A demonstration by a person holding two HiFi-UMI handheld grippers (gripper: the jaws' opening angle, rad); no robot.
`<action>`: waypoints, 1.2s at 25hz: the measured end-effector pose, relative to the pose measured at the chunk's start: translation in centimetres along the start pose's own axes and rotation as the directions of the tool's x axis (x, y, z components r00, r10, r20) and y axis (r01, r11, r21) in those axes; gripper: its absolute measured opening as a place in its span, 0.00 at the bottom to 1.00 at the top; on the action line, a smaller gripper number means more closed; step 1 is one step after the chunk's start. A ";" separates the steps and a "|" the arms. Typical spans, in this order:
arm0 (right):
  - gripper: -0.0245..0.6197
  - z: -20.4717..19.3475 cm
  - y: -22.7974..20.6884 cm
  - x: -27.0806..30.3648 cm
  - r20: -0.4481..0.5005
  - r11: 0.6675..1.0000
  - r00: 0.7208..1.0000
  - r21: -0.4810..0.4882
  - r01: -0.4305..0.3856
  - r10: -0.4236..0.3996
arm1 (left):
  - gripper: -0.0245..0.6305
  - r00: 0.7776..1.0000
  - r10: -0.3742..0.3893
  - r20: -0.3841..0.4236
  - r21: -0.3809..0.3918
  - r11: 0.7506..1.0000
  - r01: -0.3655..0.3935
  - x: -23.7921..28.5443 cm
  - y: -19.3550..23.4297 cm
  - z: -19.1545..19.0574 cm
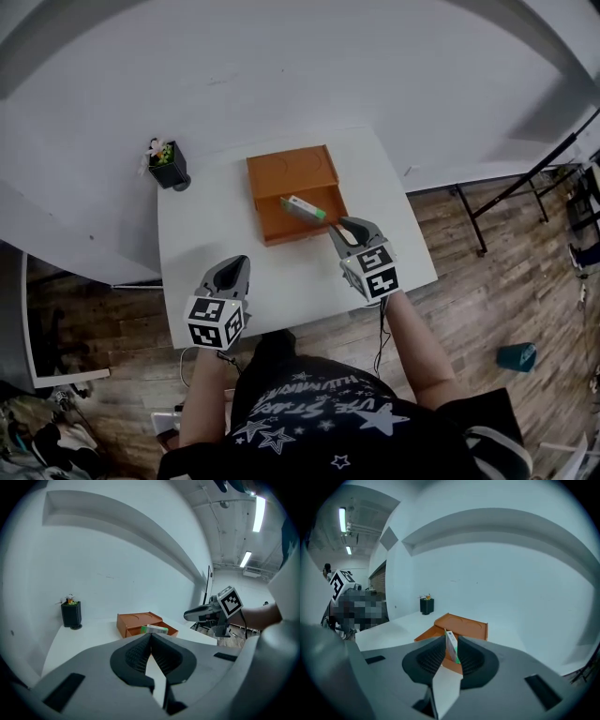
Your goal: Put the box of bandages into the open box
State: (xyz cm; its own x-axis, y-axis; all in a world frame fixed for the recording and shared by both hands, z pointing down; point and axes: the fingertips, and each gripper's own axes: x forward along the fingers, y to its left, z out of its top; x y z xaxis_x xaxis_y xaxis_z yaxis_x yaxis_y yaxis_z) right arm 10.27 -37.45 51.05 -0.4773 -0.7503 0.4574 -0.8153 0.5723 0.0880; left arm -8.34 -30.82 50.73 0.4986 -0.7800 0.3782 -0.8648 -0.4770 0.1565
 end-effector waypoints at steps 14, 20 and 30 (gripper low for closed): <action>0.13 -4.9 3.9 -10.1 0.010 0.999 1.000 0.028 0.023 -0.024 | 0.07 1.000 0.008 0.004 0.015 1.000 -0.008 -7.1 -6.7 -3.3; 0.13 -6.0 5.7 -12.7 0.011 1.000 1.000 0.024 0.012 -0.012 | 0.07 0.999 0.023 0.023 0.012 1.000 -0.023 -9.8 -8.4 -3.9; 0.12 -7.6 7.2 -15.0 0.009 0.997 0.998 0.045 0.063 -0.064 | 0.07 1.000 0.002 0.014 0.010 1.000 -0.002 -12.0 -8.8 -5.4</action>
State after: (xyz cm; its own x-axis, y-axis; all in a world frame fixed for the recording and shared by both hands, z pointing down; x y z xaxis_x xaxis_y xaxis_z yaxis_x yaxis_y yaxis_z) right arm 14.01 -19.54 51.52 -0.4273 -0.7884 0.4425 -0.8578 0.5082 0.0772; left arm -7.00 -15.06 49.79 0.4976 -0.7867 0.3654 -0.8653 -0.4793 0.1466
